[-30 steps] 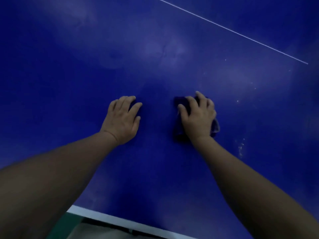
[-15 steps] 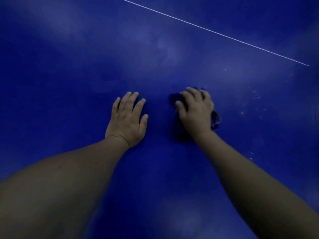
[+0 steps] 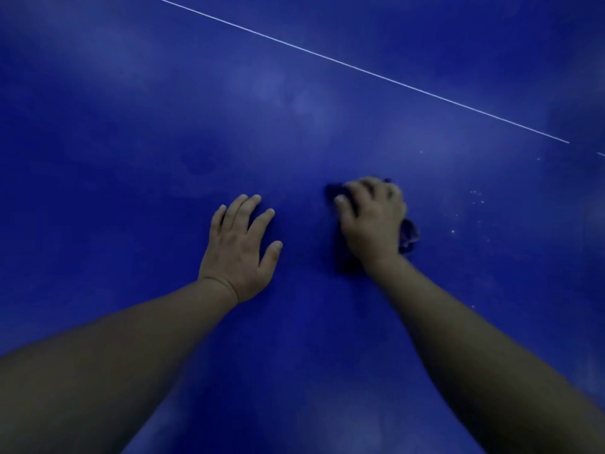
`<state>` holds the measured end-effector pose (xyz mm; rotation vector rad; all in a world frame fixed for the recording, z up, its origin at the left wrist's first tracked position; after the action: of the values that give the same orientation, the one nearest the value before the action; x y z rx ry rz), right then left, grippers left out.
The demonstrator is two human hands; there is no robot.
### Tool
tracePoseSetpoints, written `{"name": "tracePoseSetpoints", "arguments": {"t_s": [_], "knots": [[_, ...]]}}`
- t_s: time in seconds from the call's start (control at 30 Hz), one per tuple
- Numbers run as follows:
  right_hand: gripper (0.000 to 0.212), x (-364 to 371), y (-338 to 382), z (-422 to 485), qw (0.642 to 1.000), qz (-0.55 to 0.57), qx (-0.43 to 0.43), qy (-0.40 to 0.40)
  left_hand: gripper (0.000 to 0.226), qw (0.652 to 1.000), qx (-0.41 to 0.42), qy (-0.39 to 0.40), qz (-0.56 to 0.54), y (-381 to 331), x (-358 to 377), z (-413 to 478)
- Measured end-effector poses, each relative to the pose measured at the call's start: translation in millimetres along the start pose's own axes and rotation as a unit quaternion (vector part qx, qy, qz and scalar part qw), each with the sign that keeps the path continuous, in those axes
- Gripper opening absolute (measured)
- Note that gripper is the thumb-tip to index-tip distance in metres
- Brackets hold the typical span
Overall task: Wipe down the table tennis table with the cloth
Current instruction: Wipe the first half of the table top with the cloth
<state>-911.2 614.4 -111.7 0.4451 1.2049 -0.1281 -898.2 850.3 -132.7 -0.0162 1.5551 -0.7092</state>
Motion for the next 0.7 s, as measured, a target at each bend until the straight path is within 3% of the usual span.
{"name": "tracePoseSetpoints", "arguments": {"t_s": [0.07,0.13,0.27,0.4,0.5,0.57,0.7], "knots": [[0.032,-10.4,-34.5,2.5,0.996,-0.003,0.091,-0.024,0.064,1.000,-0.013,-0.003,-0.020,-0.3,-2.0,2.3],[0.029,-20.7,-32.4,-25.4,0.995,-0.013,0.087,-0.056,0.057,0.999,-0.036,-0.020,-0.020,-2.6,-5.2,11.4],[0.026,-6.5,22.7,-54.7,0.997,0.029,-0.048,-0.045,0.047,0.997,-0.061,-0.053,-0.012,-21.4,0.6,62.5],[0.027,12.5,22.9,11.8,0.989,0.046,-0.131,-0.043,0.045,0.994,-0.064,-0.086,-0.024,-50.0,19.0,134.8],[0.027,10.1,-28.0,70.6,0.998,0.016,0.010,-0.064,0.044,0.996,-0.033,-0.079,-0.009,-68.8,35.4,176.7],[0.029,5.3,-55.3,63.5,0.995,0.004,0.088,-0.054,0.050,0.997,-0.036,-0.061,0.007,-68.1,47.3,187.1],[0.028,-3.4,-45.1,3.0,0.997,0.010,0.039,-0.062,0.072,0.997,-0.024,-0.063,0.033,-67.3,56.7,187.6]]}}
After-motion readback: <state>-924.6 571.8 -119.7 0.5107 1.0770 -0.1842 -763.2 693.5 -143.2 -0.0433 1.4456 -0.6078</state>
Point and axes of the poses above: each hand's wrist, its own z-axis towards the middle knuckle, its own x-axis out of the palm, y = z × x, the point moved 6 cm from there along z, towards the middle knuckle, and after that the axes turned 11 degrees about -y, right-handed, at the moved point
